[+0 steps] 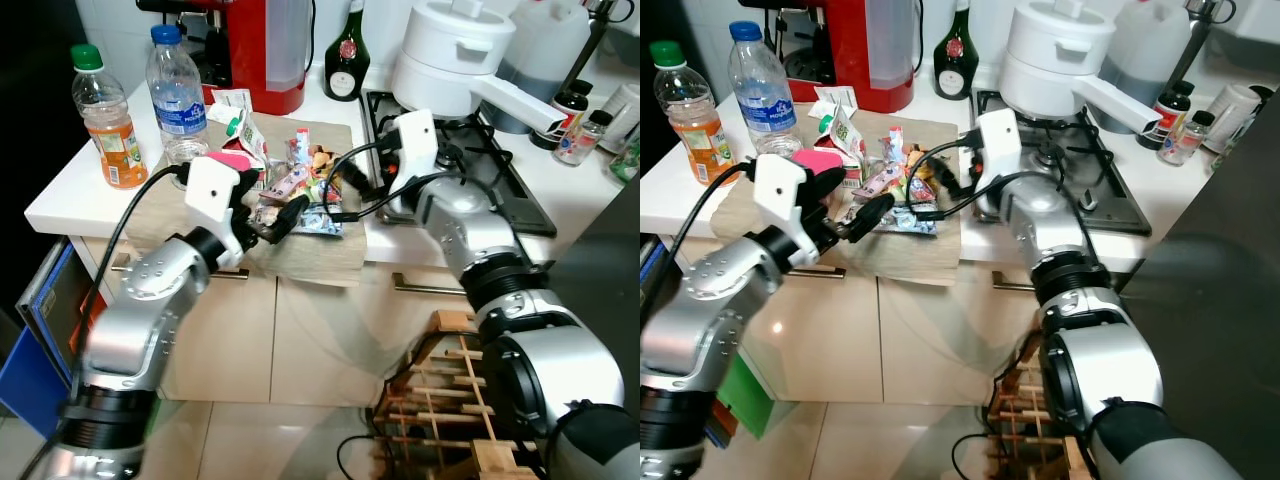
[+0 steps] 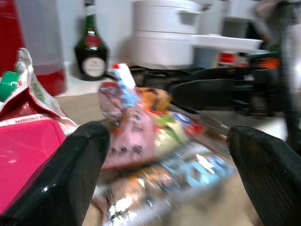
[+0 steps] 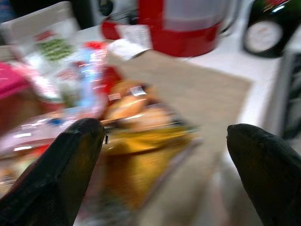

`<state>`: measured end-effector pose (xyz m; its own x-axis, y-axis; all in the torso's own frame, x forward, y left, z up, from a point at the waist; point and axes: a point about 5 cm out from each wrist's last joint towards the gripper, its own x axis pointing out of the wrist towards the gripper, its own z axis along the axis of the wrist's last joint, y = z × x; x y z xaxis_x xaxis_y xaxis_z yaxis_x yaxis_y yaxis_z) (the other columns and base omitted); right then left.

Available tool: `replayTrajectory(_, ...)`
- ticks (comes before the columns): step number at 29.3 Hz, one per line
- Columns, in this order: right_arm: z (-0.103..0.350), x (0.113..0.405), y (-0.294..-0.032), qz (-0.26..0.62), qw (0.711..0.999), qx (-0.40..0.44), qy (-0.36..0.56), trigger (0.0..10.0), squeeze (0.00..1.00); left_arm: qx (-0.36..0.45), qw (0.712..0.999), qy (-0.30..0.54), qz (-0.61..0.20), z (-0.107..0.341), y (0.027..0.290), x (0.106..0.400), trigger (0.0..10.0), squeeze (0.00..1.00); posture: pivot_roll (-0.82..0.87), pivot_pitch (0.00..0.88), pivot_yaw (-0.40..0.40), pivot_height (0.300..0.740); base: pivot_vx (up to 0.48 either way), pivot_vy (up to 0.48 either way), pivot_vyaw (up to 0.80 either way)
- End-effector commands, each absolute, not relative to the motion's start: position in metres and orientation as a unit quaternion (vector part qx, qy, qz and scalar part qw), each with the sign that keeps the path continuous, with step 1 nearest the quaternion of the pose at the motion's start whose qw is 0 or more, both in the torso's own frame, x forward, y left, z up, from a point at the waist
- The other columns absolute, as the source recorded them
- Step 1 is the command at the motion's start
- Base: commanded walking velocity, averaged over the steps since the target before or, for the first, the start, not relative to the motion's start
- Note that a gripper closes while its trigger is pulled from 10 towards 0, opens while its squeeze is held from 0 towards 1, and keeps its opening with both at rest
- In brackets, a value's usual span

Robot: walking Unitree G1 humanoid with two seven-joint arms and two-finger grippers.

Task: Restocking fridge

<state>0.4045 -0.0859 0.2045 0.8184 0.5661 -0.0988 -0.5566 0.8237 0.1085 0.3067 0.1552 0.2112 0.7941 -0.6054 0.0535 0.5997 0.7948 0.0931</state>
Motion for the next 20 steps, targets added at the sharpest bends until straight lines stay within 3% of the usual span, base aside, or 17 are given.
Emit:
replayTrajectory(1, 0.211, 0.407, -0.089, 0.296, 0.952, 0.053, 0.063, 10.0, 0.0, 0.033, 0.933, -0.055, -0.354, 0.221, 0.148, 0.301, 10.0, 0.0, 0.04, 0.0, -0.073, 0.74, 0.0, 0.0, 0.0)
replayTrajectory(7, 0.206, 0.406, -0.077, 0.321, 0.927, 0.148, 0.129, 10.0, 0.0, 0.062, 0.887, -0.038, -0.456, 0.231, 0.137, 0.283, 10.0, 0.0, 0.04, 0.0, -0.082, 0.74, 0.0, 0.0, 0.0)
replayTrajectory(12, 0.201, 0.406, -0.079, 0.31, 0.926, 0.151, 0.152, 10.0, 0.0, 0.068, 0.882, -0.031, -0.466, 0.23, 0.135, 0.279, 10.0, 0.0, 0.04, 0.0, -0.096, 0.74, 0.0, 0.0, 0.0)
replayTrajectory(15, 0.198, 0.406, -0.08, 0.302, 0.929, 0.142, 0.16, 10.0, 0.0, 0.078, 0.889, -0.023, -0.45, 0.229, 0.137, 0.281, 10.0, 0.0, 0.04, 0.0, -0.101, 0.74, 0.0, 0.0, 0.0)
replayTrajectory(16, 0.197, 0.407, -0.082, 0.287, 0.936, 0.127, 0.159, 10.0, 0.0, 0.085, 0.907, -0.017, -0.412, 0.227, 0.143, 0.287, 10.0, 0.0, 0.04, 0.0, -0.107, 0.74, 0.0, 0.0, 0.0)
replayTrajectory(17, 0.197, 0.407, -0.082, 0.287, 0.936, 0.127, 0.159, 10.0, 0.0, 0.085, 0.907, -0.017, -0.412, 0.227, 0.143, 0.287, 10.0, 0.0, 0.04, 0.0, -0.107, 0.74, 0.0, 0.0, 0.0)
replayTrajectory(19, 0.207, 0.414, -0.092, 0.23, 0.963, 0.089, 0.109, 10.0, 0.0, 0.055, 0.947, -0.019, -0.315, 0.225, 0.165, 0.295, 10.0, 0.0, 0.04, 0.0, -0.107, 0.74, 0.0, 0.0, 0.0)
replayTrajectory(20, 0.207, 0.414, -0.092, 0.23, 0.963, 0.089, 0.109, 10.0, 0.0, 0.055, 0.947, -0.019, -0.315, 0.225, 0.165, 0.295, 10.0, 0.0, 0.04, 0.0, -0.107, 0.74, 0.0, 0.0, 0.0)
